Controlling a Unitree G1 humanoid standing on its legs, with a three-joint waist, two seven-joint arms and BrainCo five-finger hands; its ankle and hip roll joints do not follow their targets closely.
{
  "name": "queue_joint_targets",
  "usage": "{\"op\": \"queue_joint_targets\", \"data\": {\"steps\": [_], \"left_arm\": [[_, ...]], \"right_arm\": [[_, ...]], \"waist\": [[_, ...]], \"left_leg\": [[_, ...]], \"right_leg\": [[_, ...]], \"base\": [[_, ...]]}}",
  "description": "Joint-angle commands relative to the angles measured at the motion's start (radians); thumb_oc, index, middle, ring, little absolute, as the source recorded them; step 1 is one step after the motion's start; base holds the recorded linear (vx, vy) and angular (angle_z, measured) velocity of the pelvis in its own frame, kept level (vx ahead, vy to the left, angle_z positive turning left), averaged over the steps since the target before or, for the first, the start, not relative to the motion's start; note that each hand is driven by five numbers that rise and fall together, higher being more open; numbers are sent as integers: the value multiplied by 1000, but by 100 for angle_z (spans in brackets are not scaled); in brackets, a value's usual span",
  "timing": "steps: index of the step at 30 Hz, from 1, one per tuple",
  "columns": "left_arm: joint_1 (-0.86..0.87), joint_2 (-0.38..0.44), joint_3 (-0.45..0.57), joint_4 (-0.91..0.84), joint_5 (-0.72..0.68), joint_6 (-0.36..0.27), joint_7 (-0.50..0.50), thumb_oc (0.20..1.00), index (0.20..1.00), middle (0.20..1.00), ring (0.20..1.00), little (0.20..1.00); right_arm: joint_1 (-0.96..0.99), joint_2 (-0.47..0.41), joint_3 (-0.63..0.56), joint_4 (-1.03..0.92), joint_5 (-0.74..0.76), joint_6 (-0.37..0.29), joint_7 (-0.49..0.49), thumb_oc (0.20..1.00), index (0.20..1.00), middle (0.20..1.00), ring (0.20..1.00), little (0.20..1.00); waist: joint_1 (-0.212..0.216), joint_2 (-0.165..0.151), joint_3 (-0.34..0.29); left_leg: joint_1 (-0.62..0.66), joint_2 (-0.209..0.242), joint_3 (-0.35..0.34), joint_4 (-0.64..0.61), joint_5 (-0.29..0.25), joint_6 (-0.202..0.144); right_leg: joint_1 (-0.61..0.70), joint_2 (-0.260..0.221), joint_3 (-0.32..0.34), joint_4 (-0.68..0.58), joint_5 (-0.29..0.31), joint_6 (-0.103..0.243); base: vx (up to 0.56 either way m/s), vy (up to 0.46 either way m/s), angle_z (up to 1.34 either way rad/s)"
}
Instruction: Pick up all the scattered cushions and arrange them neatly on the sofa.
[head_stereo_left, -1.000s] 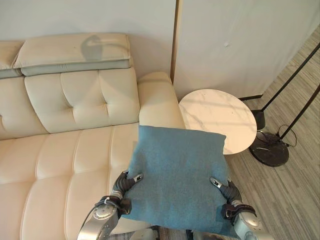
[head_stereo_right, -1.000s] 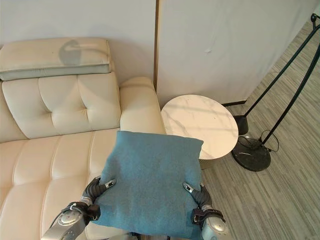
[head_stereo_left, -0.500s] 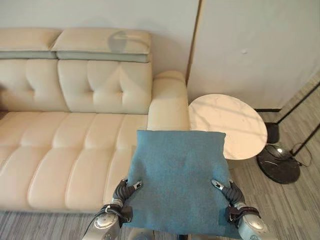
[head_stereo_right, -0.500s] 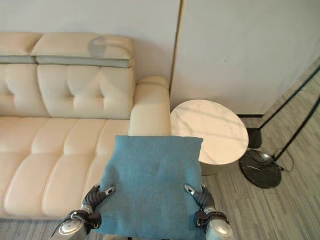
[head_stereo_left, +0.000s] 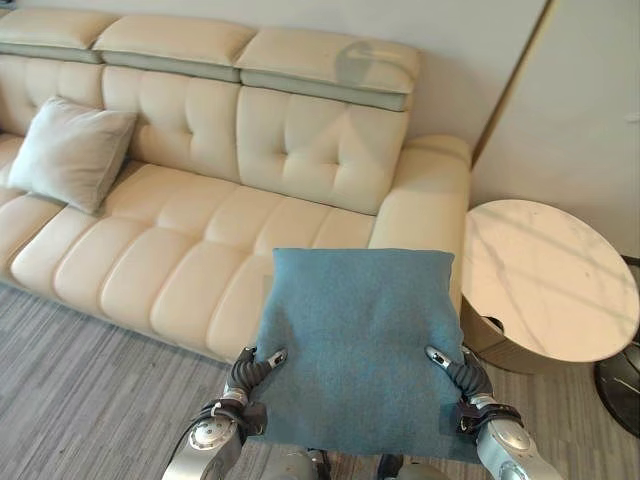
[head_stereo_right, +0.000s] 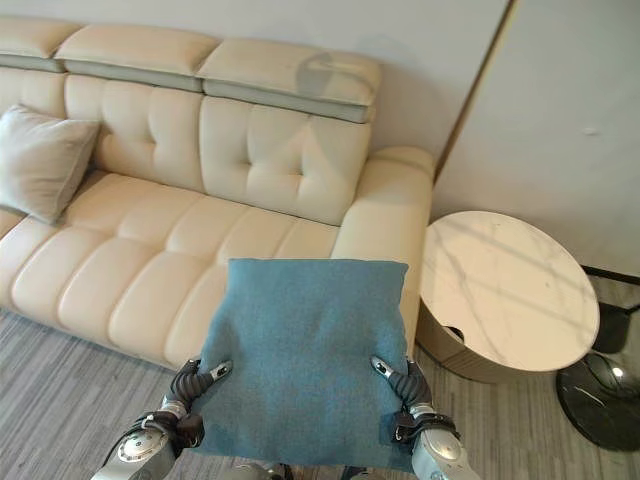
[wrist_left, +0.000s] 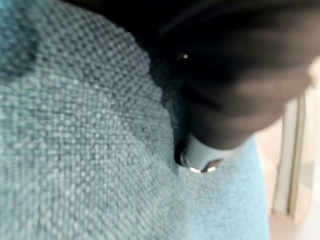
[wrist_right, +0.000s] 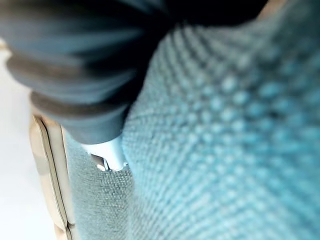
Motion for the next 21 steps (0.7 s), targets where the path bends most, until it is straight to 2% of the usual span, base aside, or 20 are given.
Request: {"op": "queue_joint_targets", "data": {"steps": [1,3,7,8,9,10,11,12,13,15,16,19,21], "left_arm": [[-21,12,25,-107,16,-81,-31,200,200,200,200,200],[-22,14,35,-103,15,-86,-19,200,200,200,200,200],[-33,21,46,-118,10,-91,1,200,200,200,200,200],[-47,25,49,-128,13,-99,21,200,200,200,200,200],[-47,25,49,-128,13,-99,21,200,200,200,200,200],[-63,31,53,-157,15,-115,43,200,200,200,200,200],[-64,31,53,-157,14,-115,44,200,200,200,200,200],[-72,35,53,-172,15,-125,54,200,200,200,200,200],[-92,36,57,-193,5,-148,73,200,200,200,200,200],[-97,35,61,-202,2,-152,77,200,200,200,200,200],[-106,35,63,-208,2,-156,78,200,200,200,200,200],[-110,36,68,-216,7,-153,66,200,200,200,200,200],[-102,37,71,-219,13,-151,57,200,200,200,200,200]], "right_arm": [[-69,17,27,-93,7,-83,18,200,200,200,200,200],[-80,28,30,-89,8,-82,16,200,200,200,200,200],[-97,43,41,-85,8,-86,9,200,200,200,200,200],[-109,53,48,-100,7,-93,3,200,200,200,200,200],[-110,53,48,-100,7,-93,3,200,200,200,200,200],[-125,62,60,-124,9,-107,-1,200,200,200,200,200],[-125,62,60,-124,9,-107,-1,200,200,200,200,200],[-136,65,65,-133,11,-119,-6,200,200,200,200,200],[-177,60,84,-149,22,-140,-9,200,200,200,200,200],[-189,55,87,-152,33,-144,-12,200,200,200,200,200],[-203,47,95,-160,40,-150,-13,200,200,200,200,200],[-197,24,101,-178,46,-146,4,200,200,200,200,200],[-185,20,98,-182,45,-141,11,200,200,200,200,200]], "waist": [[-8,-34,-40],[5,-45,-35],[15,-53,-33],[12,-46,-18],[11,-48,-17],[2,-42,-6],[1,-44,-6],[-10,-46,-3],[-18,-44,-3],[-13,-42,-2],[-6,-43,6],[-1,-66,16],[-2,-69,15]], "left_leg": [[117,67,9,-4,-151,-90],[117,50,-8,-4,-162,-74],[119,25,-38,-4,-181,-42],[135,6,-65,-4,-195,-18],[134,4,-66,-4,-195,-16],[150,-15,-97,-4,-207,4],[150,-17,-98,-4,-207,5],[152,-23,-120,-4,-208,8],[143,-25,-161,-4,-193,5],[141,-29,-176,-4,-187,3],[144,-35,-193,-4,-183,4],[168,-70,-267,-4,-195,1],[182,-78,-286,-4,-206,-2]], "right_leg": [[-46,42,40,-66,-25,24],[-41,24,40,-65,-14,37],[-75,-18,38,62,-41,50],[-121,-63,56,208,-37,58],[-125,-67,56,218,-41,60],[-168,-97,99,347,-7,66],[-171,-101,100,354,-9,67],[-208,-70,172,395,-10,64],[-270,34,297,341,-52,36],[-281,55,317,299,-49,33],[-286,71,331,237,-34,28],[-327,148,393,36,52,55],[-312,150,369,-6,69,59]], "base": [[7,194,43],[32,297,29],[33,285,19],[14,249,29],[45,436,46],[30,202,40],[36,236,44],[-17,75,55],[10,95,78],[28,47,92],[64,8,69],[191,-26,62],[246,-38,74]]}}
